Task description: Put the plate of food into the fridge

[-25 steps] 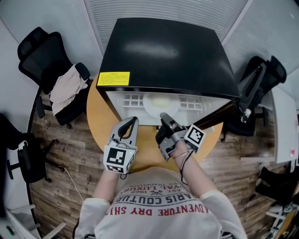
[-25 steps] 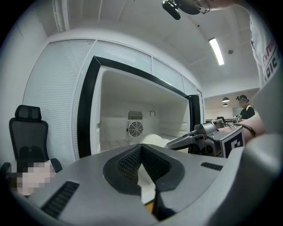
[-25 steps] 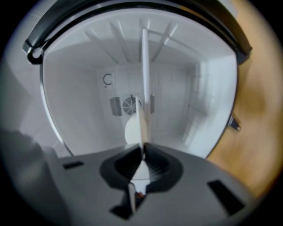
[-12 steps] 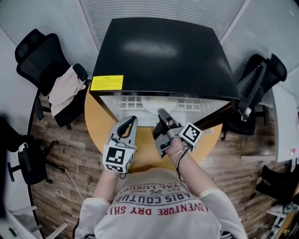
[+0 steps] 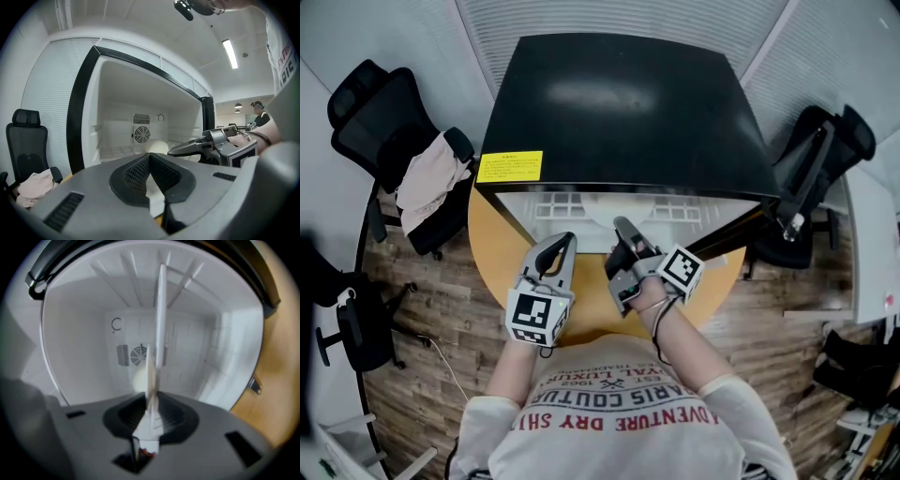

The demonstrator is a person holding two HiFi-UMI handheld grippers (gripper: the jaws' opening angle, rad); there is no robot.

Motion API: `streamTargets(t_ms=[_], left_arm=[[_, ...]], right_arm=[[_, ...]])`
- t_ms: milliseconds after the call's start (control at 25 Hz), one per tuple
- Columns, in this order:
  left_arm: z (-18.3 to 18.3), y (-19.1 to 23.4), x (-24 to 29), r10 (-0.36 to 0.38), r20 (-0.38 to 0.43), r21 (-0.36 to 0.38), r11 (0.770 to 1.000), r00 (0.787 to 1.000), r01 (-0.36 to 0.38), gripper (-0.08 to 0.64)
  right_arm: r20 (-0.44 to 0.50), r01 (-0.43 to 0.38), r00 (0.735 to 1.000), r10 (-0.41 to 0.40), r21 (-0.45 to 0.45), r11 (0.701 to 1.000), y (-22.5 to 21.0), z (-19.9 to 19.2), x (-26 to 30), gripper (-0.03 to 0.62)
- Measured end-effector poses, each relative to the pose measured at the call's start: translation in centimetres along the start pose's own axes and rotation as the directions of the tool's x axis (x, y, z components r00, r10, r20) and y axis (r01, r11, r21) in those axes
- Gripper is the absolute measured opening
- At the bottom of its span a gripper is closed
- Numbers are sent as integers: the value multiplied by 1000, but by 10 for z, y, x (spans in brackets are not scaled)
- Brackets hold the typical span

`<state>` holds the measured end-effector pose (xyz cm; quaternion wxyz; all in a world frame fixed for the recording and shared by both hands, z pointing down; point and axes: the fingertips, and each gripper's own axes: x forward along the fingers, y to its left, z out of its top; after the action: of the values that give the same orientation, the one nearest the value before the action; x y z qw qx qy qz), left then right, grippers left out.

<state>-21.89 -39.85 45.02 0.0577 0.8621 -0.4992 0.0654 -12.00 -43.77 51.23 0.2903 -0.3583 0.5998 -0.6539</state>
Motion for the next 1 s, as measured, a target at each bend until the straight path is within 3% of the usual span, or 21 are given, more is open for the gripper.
streamTargets(t_ms=[320, 520, 680, 760, 840, 1000], left_arm=[[5, -5, -7, 1, 11, 11, 1000, 1000, -1, 26], [5, -12, -11, -11, 12, 14, 1000, 1000, 11, 26], [6, -20, -13, -25, 17, 11, 1000, 1000, 25, 26], [7, -24, -14, -31, 20, 9, 999, 999, 30, 26], [7, -26, -15, -34, 25, 12, 999, 999, 33, 26], [7, -28, -18, -34, 26, 10, 999, 999, 34, 26]], right_arm=[[-58, -2, 998, 1, -21, 1000, 8, -11, -7, 111], [-92, 6, 996, -20, -157, 988, 13, -25, -27, 130], [-113, 46, 990, -79, -267, 963, 11, -33, -44, 35], [-109, 46, 990, -89, -350, 936, 15, -36, -50, 30], [-105, 11, 992, -66, -462, 887, 23, -36, -52, 29], [-89, -23, 995, -54, -692, 722, 34, -32, -59, 29]])
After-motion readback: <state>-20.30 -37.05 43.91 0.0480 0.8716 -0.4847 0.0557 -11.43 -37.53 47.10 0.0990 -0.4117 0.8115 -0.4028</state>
